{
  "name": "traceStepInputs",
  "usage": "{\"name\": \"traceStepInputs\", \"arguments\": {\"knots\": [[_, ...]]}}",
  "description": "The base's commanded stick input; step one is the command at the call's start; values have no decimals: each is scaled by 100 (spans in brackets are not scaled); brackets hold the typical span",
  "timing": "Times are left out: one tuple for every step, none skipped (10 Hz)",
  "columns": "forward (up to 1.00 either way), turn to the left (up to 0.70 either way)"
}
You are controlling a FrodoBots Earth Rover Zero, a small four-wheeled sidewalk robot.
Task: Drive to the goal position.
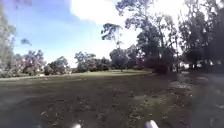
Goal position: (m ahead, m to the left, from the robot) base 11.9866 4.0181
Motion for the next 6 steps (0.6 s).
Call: {"name": "traceStepInputs", "arguments": {"knots": [[70,0],[70,0],[70,0],[70,0],[70,0],[70,0]]}}
